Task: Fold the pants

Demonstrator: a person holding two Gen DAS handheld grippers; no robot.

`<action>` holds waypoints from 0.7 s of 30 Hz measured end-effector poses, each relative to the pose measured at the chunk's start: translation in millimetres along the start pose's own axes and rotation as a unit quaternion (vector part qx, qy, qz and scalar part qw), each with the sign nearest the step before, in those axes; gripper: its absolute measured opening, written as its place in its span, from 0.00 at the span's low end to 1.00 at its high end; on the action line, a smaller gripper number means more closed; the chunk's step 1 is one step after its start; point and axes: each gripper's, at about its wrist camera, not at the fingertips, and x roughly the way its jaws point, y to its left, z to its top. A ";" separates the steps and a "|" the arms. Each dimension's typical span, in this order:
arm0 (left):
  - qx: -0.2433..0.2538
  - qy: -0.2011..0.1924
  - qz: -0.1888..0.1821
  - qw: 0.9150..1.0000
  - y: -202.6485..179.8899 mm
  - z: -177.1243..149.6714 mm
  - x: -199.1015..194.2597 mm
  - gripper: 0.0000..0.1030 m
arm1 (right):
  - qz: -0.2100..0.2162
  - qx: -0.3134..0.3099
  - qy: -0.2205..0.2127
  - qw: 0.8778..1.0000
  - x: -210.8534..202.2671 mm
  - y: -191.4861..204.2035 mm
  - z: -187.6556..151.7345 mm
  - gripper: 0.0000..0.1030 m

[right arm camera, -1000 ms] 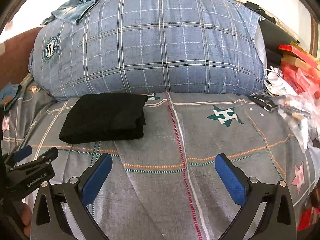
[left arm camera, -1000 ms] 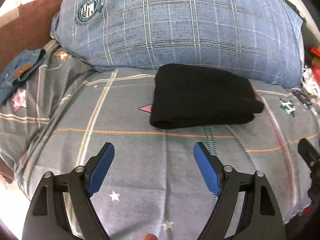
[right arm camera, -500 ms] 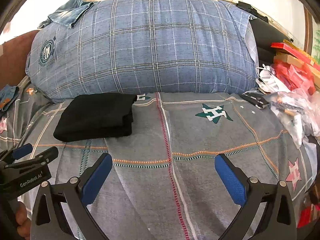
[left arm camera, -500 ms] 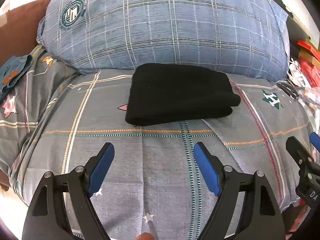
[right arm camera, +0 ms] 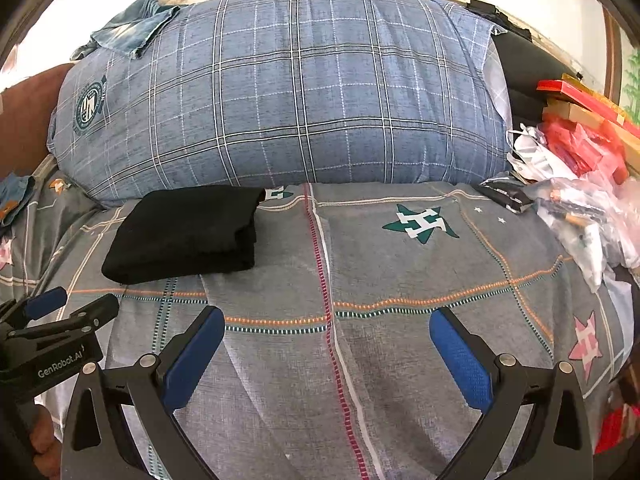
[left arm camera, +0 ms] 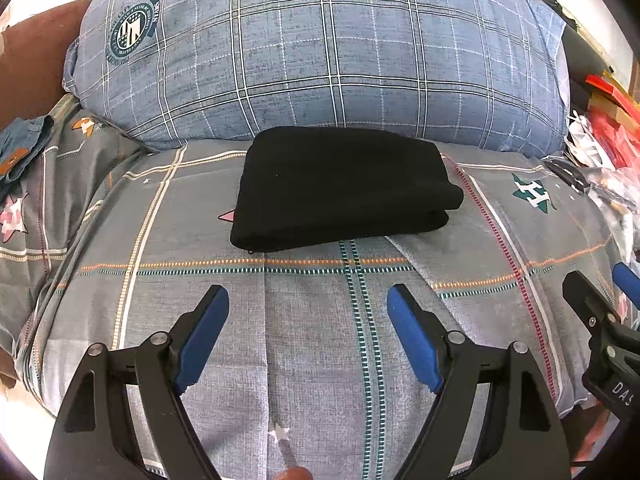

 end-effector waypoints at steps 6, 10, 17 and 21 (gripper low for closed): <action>0.006 0.001 -0.001 1.000 -3.4 -0.2 0.5 0.80 | 0.001 -0.004 -0.005 1.000 -0.2 -2.5 -1.3 1.00; 0.010 -0.001 -0.001 1.000 -7.5 0.1 0.5 0.80 | -0.001 0.005 -0.001 1.000 0.9 -8.8 -2.2 1.00; 0.016 0.001 -0.001 1.000 -12.9 -1.2 2.1 0.80 | -0.007 0.006 0.007 1.000 4.6 -18.4 -3.3 1.00; 0.020 0.002 -0.002 1.000 -15.6 -1.3 2.3 0.80 | -0.008 0.009 0.013 1.000 6.7 -21.8 -4.6 1.00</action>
